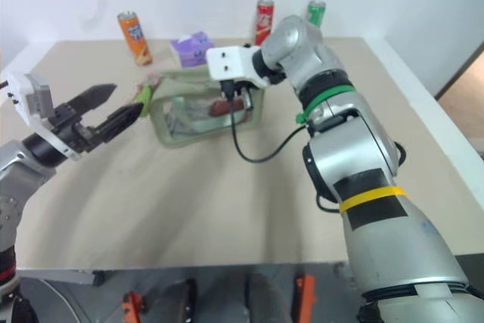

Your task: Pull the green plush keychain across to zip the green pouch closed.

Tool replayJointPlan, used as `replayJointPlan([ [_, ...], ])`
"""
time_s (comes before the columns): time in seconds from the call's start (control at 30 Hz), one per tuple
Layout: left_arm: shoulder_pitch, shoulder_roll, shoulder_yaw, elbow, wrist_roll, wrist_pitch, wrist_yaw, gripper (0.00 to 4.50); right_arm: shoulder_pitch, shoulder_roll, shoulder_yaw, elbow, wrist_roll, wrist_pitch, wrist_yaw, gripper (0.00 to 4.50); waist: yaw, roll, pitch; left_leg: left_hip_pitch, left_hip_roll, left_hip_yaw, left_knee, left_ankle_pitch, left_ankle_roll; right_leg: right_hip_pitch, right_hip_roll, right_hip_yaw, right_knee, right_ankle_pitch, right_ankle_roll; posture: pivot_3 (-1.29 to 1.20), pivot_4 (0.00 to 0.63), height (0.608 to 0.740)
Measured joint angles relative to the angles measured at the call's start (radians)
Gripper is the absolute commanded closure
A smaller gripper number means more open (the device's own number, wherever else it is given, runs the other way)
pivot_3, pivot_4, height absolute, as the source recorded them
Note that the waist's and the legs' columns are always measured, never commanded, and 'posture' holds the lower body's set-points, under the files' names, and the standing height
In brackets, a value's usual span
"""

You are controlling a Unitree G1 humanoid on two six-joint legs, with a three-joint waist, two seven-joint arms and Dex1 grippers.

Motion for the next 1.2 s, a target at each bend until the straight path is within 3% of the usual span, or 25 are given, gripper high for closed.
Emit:
replayJointPlan([
  [0.1,-0.003,0.004,0.019,0.008,-0.008,0.0,0.002,0.0,0.01,-0.008,-0.013,-0.032,0.028,0.017,0.101,4.45,-0.002,0.0,0.0,0.0,0.0,0.0,0.0,0.0,0.0,0.0,0.0,0.0,0.0,0.0,0.0,0.0,0.15,0.74],
  [0.6,0.055,0.053,0.025,-0.041,-0.036,0.045,0.004,0.0,0.104,-0.122,-0.013,-0.274,0.041,0.184,0.202,4.45,0.005,0.0,0.0,0.0,-0.001,-0.001,0.0,0.0,0.0,0.0,-0.001,0.0,0.0,0.0,0.0,0.0,0.15,0.74],
  [1.2,-0.001,-0.048,-0.051,0.051,0.012,-0.003,-0.024,0.0,0.106,-0.114,0.007,-0.611,0.066,0.494,0.323,4.45,-0.005,0.0,0.0,-0.001,0.0,-0.001,-0.001,0.0,-0.001,-0.001,0.0,-0.001,0.0,-0.001,0.0,0.0,0.15,0.74],
])
